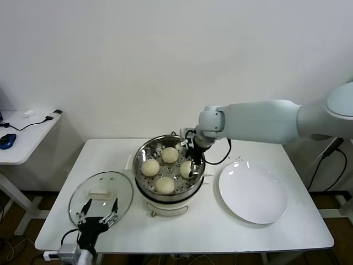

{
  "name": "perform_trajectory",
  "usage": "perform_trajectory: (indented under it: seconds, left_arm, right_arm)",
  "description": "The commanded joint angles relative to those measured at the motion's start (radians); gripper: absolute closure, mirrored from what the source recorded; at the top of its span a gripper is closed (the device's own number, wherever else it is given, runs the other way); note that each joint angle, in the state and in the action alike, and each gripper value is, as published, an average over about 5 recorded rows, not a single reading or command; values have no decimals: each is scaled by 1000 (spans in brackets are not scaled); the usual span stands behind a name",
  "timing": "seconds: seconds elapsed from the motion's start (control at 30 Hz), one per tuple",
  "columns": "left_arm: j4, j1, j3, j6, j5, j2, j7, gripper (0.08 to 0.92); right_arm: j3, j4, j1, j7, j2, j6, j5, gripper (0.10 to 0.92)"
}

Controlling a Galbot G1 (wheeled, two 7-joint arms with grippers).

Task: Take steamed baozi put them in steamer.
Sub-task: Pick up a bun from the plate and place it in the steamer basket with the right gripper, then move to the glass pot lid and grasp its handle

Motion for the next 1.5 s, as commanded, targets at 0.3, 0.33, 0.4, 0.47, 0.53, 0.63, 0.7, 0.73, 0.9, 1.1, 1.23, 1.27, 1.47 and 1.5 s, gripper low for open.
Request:
perform_trajectory:
  seconds: [0.3,0.33,0.4,0.47,0.53,0.63,0.7,0.73,0.9,1.1,1.23,1.27,1.47,1.5]
  left_arm:
    - [16,-43,-4,6,-57,5,-6,177]
    - [19,-49,-6,4,-59,5,-7,177]
    - [23,-60,-11,-5,-53,10,-18,177]
    - [24,-68,-12,-18,-32,13,-33,177]
    - [29,-80,-12,-30,-17,15,-43,177]
    - [42,-96,-9,-42,-10,16,-34,177]
    - [51,-102,-4,-50,-6,21,-25,177]
    - [57,-103,-2,-56,-4,23,-21,177]
    - [88,-105,5,-95,19,39,-16,177]
    - [129,-101,3,-185,85,54,-18,177]
    - [142,-92,2,-210,119,55,-25,177]
    - [145,-89,3,-216,127,55,-28,177]
    - [174,-81,-3,-272,235,56,-65,177]
    - [179,-82,-5,-281,259,58,-76,177]
  right_arm:
    - [504,133,-112,504,-463,37,14,203]
    - [583,157,-173,568,-505,30,-4,203]
    - [771,221,-325,698,-597,11,-28,203]
    - [983,281,-501,790,-673,-12,-43,202]
    - [1226,329,-733,832,-738,-10,-78,203]
    - [1615,369,-1143,837,-784,31,-157,203]
    - [1871,380,-1423,814,-770,78,-219,203]
    - [1999,382,-1561,798,-751,112,-256,203]
    - [2364,360,-1998,736,-571,288,-396,203]
    - [2496,320,-2186,695,-323,462,-481,203]
    - [2496,288,-2238,690,-199,564,-517,203]
    - [2492,281,-2250,687,-172,583,-523,203]
    - [2456,248,-2314,656,-43,652,-515,203]
    - [2450,239,-2317,654,-28,667,-515,203]
